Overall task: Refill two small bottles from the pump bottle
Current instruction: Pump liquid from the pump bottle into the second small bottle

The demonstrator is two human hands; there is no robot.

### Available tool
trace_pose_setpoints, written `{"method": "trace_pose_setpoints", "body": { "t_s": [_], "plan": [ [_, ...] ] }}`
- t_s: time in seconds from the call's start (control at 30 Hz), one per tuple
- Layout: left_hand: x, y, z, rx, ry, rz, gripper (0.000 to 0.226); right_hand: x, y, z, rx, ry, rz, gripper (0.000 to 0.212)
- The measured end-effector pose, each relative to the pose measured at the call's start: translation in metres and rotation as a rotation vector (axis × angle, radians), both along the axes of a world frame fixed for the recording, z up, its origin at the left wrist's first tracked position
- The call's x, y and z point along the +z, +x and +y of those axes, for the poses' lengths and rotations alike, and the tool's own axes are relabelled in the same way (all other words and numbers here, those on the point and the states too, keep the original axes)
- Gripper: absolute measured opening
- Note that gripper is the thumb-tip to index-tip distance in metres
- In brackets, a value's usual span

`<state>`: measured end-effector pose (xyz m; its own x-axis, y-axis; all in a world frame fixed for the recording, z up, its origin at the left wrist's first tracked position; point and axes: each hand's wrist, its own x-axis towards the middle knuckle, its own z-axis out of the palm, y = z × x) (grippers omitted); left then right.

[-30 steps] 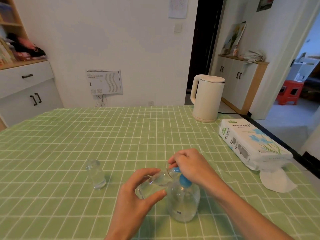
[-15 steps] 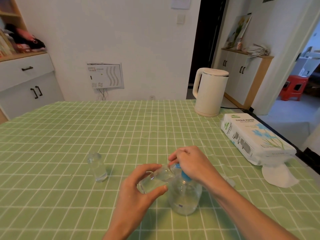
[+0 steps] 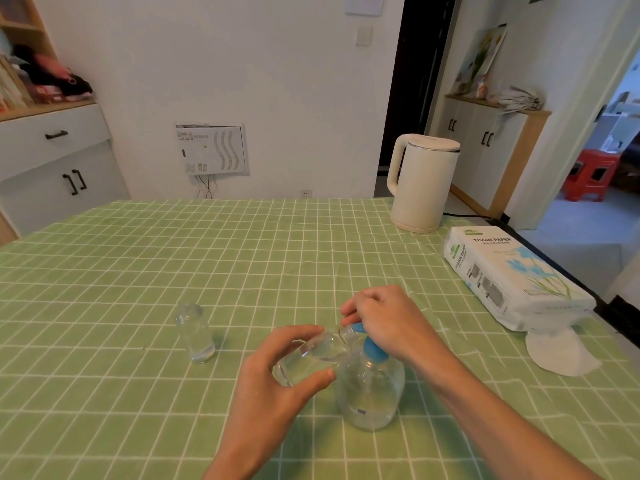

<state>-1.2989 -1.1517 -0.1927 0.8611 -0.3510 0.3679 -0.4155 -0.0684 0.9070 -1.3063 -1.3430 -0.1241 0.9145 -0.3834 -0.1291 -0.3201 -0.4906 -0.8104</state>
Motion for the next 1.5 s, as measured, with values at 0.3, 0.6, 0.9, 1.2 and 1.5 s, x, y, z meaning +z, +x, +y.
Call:
{"method": "trace_pose_setpoints", "body": {
  "t_s": [0.3, 0.6, 0.9, 1.2, 1.5],
  "plan": [
    [-0.0024, -0.0002, 0.0008, 0.01, 0.028, 0.0, 0.049, -0.0059, -0.0022, 0.0028, 0.021, -0.005, 0.012, 0.037],
    [-0.0017, 0.0003, 0.003, 0.041, 0.058, -0.02, 0.056, 0.0012, -0.0007, -0.0011, -0.006, -0.015, -0.028, 0.034],
    [-0.0024, -0.0009, 0.003, 0.037, 0.058, 0.013, 0.053, -0.0052, -0.0012, 0.0017, 0.006, -0.004, -0.008, 0.036],
    [-0.0016, -0.0042, 0.0008, 0.02, 0.035, 0.026, 0.049, -0.0022, -0.0029, 0.0026, -0.017, -0.028, 0.022, 0.036],
    [-0.0017, -0.0029, 0.0003, 0.015, 0.041, 0.022, 0.05, -0.0015, -0.0003, -0.0025, -0.003, -0.08, 0.025, 0.04]
  ]
}}
